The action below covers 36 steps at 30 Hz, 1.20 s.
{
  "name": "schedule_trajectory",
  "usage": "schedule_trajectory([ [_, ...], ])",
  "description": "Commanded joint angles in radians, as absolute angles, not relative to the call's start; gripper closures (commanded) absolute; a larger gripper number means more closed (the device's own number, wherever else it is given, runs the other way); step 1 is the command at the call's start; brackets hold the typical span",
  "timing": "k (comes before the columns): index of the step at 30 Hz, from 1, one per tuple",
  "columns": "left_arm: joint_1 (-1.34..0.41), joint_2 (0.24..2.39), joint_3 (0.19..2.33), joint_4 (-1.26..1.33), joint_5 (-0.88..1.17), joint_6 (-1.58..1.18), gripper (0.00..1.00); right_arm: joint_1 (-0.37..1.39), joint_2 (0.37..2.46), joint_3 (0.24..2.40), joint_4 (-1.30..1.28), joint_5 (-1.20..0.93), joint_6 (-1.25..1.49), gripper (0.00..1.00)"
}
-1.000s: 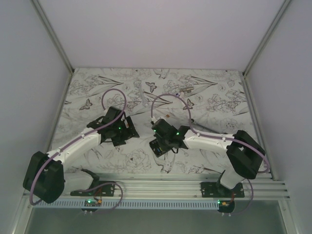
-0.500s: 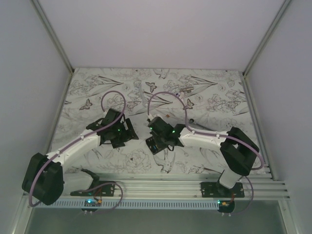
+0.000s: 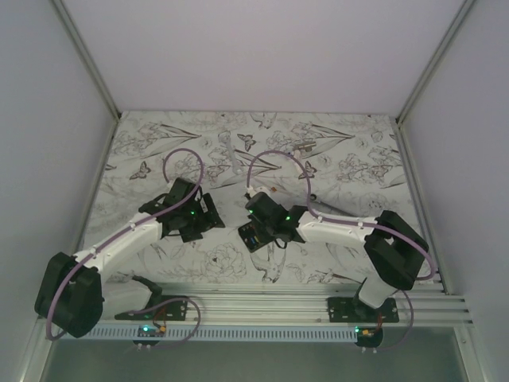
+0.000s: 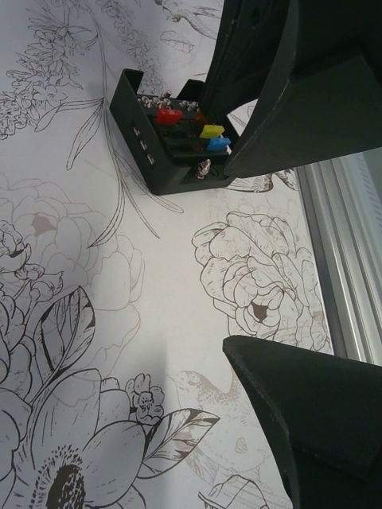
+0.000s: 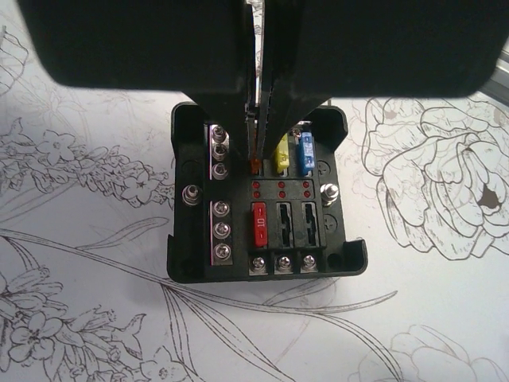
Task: Snap on the fuse box
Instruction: Install the fuse at the fuse box base.
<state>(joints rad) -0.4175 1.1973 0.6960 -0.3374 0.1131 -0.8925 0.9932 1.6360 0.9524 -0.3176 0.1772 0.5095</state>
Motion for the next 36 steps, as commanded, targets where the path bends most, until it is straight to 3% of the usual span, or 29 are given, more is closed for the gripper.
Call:
schedule_trajectory([
  [1,-0.411,1.215,0.722,-0.362,0.086,-0.854,0.17,0.989,1.661,0.951,-0.509,0.223,0.469,1.00],
  [4,-0.411,1.245,0.764,-0.391,0.048,-0.831,0.17,0.987,1.648,1.052,-0.479,0.229,0.414,1.00],
  [8,-0.411,1.303,0.812,-0.423,-0.005,-0.815,0.17,0.976,1.642,1.130,-0.454,0.208,0.359,0.92],
  [12,-0.412,1.346,0.852,-0.436,-0.030,-0.803,0.17,0.953,1.621,1.136,-0.420,0.163,0.347,0.78],
  [19,-0.411,1.434,0.947,-0.482,-0.097,-0.779,0.17,0.895,1.516,1.082,-0.399,0.102,0.332,0.69],
  [26,-0.411,1.591,1.082,-0.533,-0.172,-0.733,0.24,0.713,1.443,0.947,-0.309,0.092,0.312,0.41],
  [36,-0.405,1.798,1.249,-0.571,-0.240,-0.737,0.40,0.576,1.422,0.845,-0.156,0.032,0.277,0.15],
])
